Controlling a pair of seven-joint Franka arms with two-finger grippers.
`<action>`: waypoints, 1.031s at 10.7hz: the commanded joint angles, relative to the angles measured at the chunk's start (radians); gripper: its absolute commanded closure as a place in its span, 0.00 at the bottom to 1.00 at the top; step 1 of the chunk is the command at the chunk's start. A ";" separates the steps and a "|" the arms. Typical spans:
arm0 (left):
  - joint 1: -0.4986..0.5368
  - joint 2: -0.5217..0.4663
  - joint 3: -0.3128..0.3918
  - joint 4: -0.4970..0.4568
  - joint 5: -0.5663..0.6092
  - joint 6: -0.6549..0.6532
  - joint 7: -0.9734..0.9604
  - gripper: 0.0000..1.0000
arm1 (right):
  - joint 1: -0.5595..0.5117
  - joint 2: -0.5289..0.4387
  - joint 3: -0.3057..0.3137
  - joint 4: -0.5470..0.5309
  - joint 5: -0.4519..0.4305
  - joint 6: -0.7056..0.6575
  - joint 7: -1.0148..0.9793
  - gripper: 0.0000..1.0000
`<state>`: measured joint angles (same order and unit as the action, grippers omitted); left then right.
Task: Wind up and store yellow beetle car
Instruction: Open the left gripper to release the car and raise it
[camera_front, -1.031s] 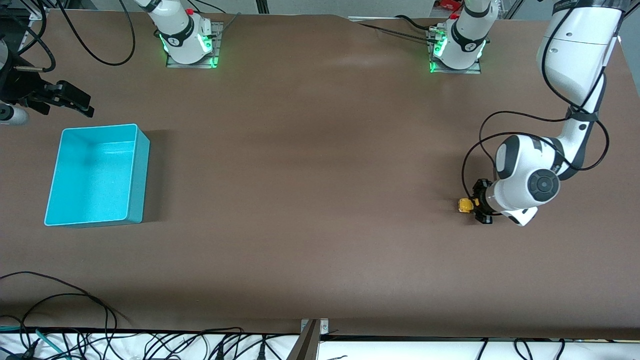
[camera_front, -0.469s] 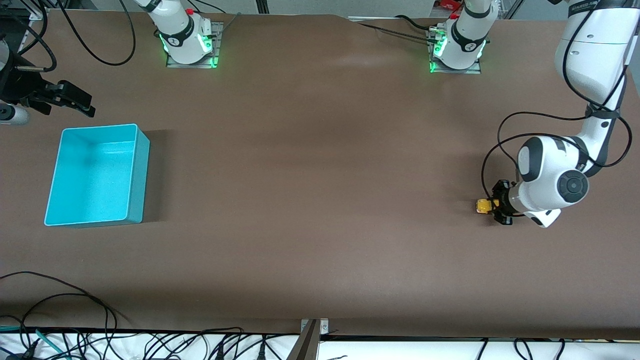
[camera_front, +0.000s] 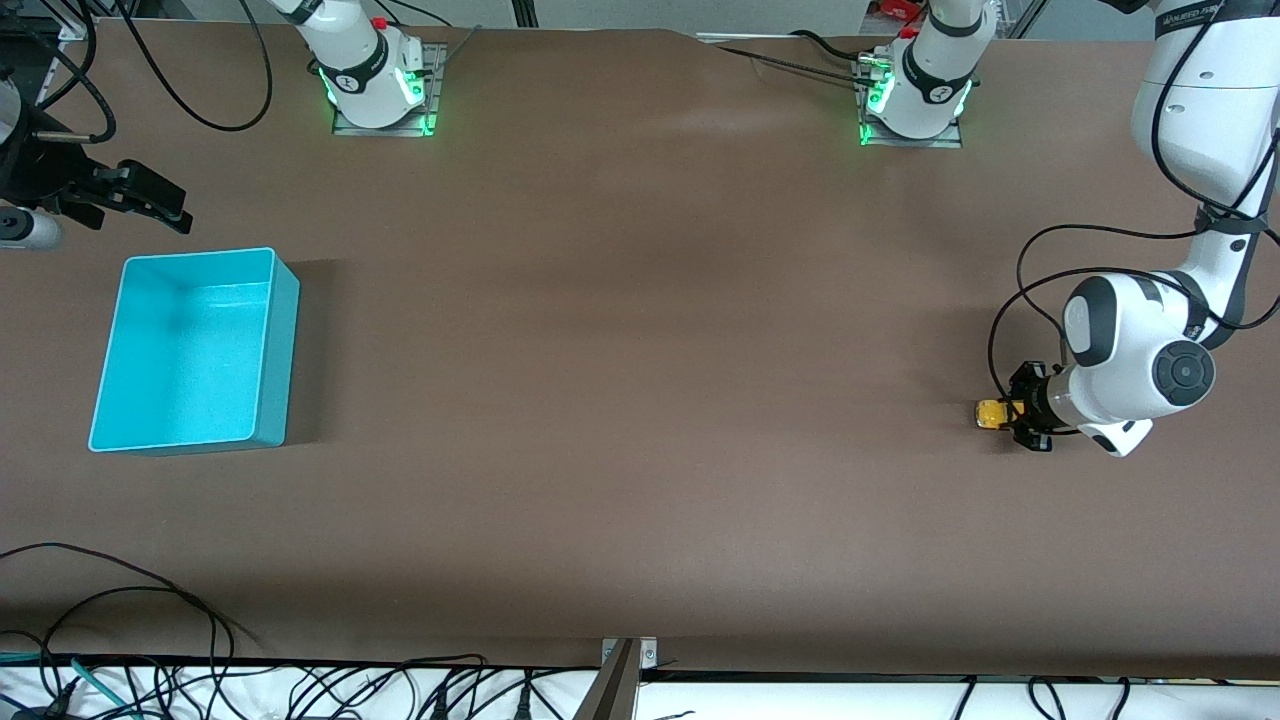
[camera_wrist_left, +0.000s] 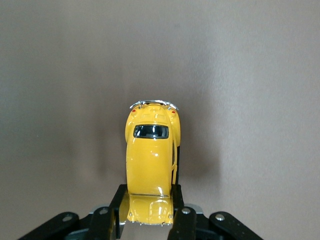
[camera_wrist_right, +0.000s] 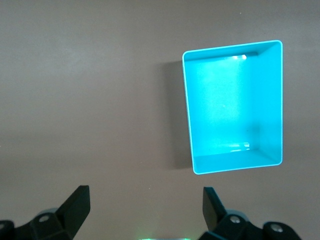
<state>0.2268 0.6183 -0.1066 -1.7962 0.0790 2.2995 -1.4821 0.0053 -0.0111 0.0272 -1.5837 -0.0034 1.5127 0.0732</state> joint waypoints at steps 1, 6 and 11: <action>0.009 0.083 0.010 0.034 0.041 0.014 0.013 1.00 | -0.007 -0.003 0.000 0.014 0.007 -0.040 -0.010 0.00; 0.003 0.077 0.010 0.052 0.041 0.012 0.002 0.00 | -0.007 -0.010 0.000 0.016 0.010 -0.045 -0.013 0.00; -0.003 0.072 0.008 0.054 0.039 0.005 -0.010 0.00 | -0.004 -0.006 0.005 0.056 0.008 -0.072 -0.003 0.00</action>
<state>0.2290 0.6826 -0.1010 -1.7675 0.0836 2.3173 -1.4788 0.0054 -0.0181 0.0275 -1.5496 -0.0034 1.4642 0.0728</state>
